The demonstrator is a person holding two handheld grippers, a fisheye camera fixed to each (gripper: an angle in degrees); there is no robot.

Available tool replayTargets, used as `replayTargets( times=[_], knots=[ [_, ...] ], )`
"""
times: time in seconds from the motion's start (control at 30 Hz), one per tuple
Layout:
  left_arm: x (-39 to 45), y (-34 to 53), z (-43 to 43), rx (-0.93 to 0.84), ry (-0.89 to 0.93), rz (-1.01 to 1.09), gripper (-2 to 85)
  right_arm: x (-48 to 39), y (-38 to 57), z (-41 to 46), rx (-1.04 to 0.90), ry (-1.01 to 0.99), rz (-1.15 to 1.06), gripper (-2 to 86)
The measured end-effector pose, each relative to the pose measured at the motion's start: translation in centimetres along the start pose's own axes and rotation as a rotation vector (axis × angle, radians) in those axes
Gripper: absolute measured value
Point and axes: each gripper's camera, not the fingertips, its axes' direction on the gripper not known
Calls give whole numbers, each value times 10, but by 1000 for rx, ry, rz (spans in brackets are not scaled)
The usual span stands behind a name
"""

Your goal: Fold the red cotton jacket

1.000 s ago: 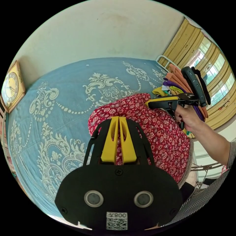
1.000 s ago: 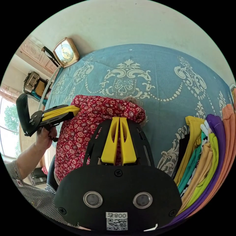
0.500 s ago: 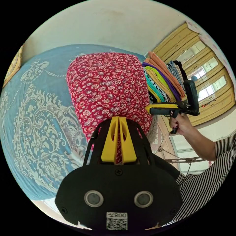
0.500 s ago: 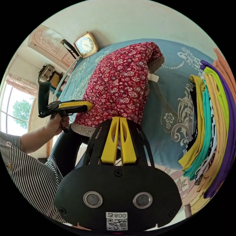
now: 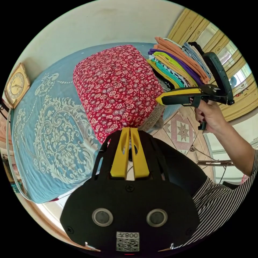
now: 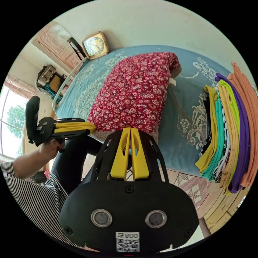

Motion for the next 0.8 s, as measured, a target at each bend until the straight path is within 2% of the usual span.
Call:
replayTargets(
  times=[0.27, 0.6, 0.8],
  knots=[
    [-10, 60, -85, 164, 88, -22, 3, 13, 37, -16, 95, -57, 116, 1],
    [-73, 139, -121, 213, 363, -171, 30, 45, 124, -12, 223, -306, 263, 9],
    [-104, 147, -140, 225, 483, -201, 75, 64, 141, -14, 300, -412, 284, 60]
  ],
)
